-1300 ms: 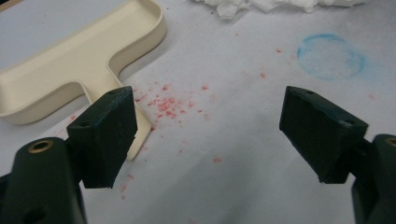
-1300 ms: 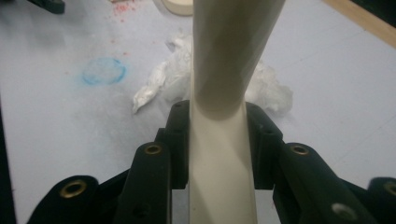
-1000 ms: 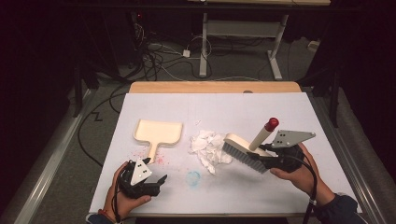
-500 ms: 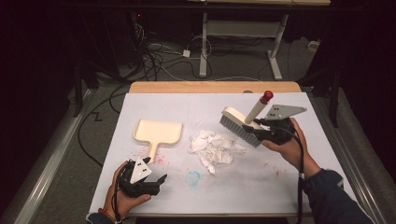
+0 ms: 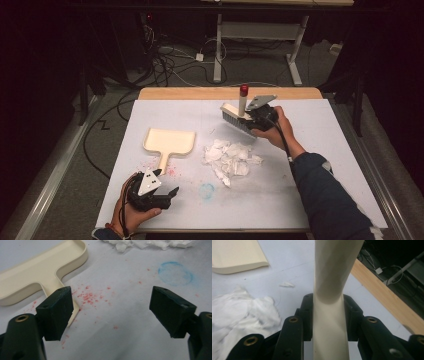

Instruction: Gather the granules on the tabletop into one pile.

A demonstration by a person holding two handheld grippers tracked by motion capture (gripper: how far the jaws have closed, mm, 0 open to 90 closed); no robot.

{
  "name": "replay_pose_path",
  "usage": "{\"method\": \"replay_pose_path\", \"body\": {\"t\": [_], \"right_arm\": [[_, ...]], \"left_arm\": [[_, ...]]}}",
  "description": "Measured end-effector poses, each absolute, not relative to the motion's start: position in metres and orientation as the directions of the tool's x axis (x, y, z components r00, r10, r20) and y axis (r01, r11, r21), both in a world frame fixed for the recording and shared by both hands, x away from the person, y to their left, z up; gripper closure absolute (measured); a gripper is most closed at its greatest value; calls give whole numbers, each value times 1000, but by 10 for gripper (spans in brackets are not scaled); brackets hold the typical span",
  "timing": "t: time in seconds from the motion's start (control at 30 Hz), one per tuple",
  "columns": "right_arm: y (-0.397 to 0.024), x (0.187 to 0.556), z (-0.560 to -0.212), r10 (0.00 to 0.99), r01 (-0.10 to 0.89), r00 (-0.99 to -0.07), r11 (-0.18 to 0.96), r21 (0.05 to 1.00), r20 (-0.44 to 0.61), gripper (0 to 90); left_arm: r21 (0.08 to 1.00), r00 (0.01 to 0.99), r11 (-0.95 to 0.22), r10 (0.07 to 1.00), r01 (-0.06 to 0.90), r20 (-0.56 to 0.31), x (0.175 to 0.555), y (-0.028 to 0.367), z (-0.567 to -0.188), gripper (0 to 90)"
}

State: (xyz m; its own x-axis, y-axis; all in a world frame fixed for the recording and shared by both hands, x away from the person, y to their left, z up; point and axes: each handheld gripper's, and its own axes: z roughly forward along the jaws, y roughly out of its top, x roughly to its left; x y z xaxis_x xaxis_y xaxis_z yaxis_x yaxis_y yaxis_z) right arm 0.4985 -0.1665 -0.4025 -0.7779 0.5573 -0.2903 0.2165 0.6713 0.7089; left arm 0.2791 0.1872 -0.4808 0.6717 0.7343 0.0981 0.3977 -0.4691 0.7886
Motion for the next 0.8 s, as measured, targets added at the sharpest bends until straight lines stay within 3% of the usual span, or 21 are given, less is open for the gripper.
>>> {"method": "replay_pose_path", "body": {"t": [0.23, 0.43, 0.8], "right_arm": [[-125, 513, -414, 522, 168, -784, 701, 693, -337, 685], [-109, 505, -423, 408, 95, -847, 746, 659, -341, 683], [-124, 478, -429, 258, -12, -908, 772, 636, -331, 675]], "left_arm": [[781, 683, -478, 724, 401, 93, 279, 187, -483, 189], [784, 686, -477, 722, 398, 91, 277, 189, -482, 189], [772, 688, -494, 719, 400, 104, 277, 186, -483, 189]]}}
